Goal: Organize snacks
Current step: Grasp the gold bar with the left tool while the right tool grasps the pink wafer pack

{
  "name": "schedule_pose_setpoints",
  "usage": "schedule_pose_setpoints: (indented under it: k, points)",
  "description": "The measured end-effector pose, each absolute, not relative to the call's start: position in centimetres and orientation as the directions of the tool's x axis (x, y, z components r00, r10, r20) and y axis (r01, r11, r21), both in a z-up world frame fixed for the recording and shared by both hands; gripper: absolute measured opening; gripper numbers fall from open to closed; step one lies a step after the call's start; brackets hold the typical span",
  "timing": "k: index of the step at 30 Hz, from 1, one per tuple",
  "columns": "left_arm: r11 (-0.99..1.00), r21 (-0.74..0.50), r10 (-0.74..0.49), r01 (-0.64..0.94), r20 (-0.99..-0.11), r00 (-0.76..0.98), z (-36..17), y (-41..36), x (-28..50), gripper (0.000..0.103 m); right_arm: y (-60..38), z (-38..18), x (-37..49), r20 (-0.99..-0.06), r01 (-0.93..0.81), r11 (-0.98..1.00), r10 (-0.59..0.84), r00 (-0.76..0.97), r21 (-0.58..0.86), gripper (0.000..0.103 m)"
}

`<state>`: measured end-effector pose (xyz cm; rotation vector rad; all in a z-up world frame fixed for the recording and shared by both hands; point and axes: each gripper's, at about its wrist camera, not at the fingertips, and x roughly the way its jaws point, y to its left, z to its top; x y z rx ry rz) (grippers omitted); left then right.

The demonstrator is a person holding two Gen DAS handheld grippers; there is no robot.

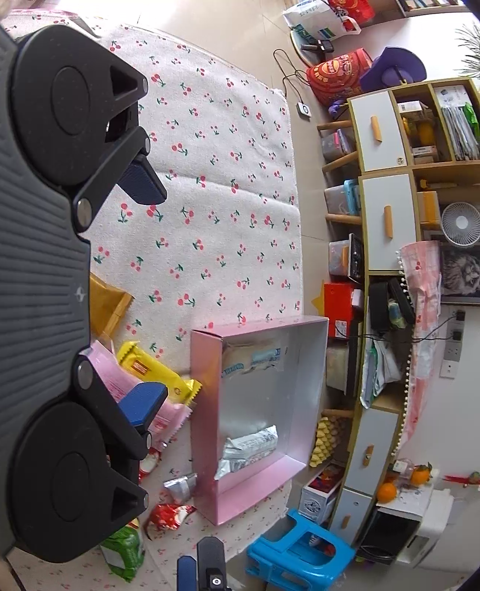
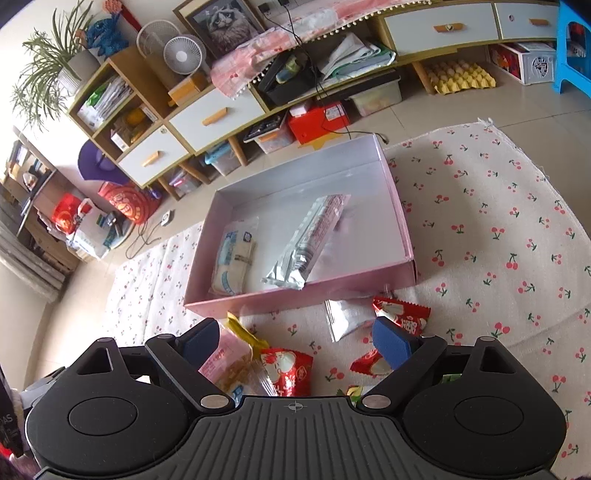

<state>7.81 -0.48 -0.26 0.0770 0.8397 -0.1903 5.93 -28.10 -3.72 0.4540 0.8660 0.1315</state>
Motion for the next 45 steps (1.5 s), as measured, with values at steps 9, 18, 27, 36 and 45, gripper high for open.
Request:
schedule_pose_setpoints:
  k: [9, 18, 27, 36, 45]
  points:
    - [0.964, 0.049, -0.126, 0.261, -0.781, 0.612, -1.8, 1.1, 5.9, 0.102, -25.1, -5.0, 4.2, -0.741, 0.033, 0.922, 0.288, 0.606, 0.386, 0.092]
    - [0.946, 0.085, -0.141, 0.314, -0.762, 0.632, -2.8, 2.3, 5.3, 0.101, -21.9, -5.8, 4.1, -0.757, 0.015, 0.923, 0.307, 0.576, 0.386, 0.092]
    - [0.877, 0.096, -0.245, 0.471, -0.754, 0.609, -3.8, 2.1, 5.0, 0.077, -19.3, -6.3, 5.3, -0.746, 0.031, 0.883, 0.377, 0.549, 0.468, 0.092]
    - [0.848, 0.071, -0.267, 0.526, -0.799, 0.539, -4.6, 1.3, 5.5, 0.053, -18.1, -7.1, 6.7, -0.712, 0.113, 0.81, 0.429, 0.557, 0.576, 0.087]
    - [0.862, 0.04, -0.255, 0.506, -0.827, 0.501, -4.9, 1.9, 6.0, 0.046, -17.2, -8.3, 7.6, -0.729, 0.154, 0.818, 0.389, 0.564, 0.555, 0.075]
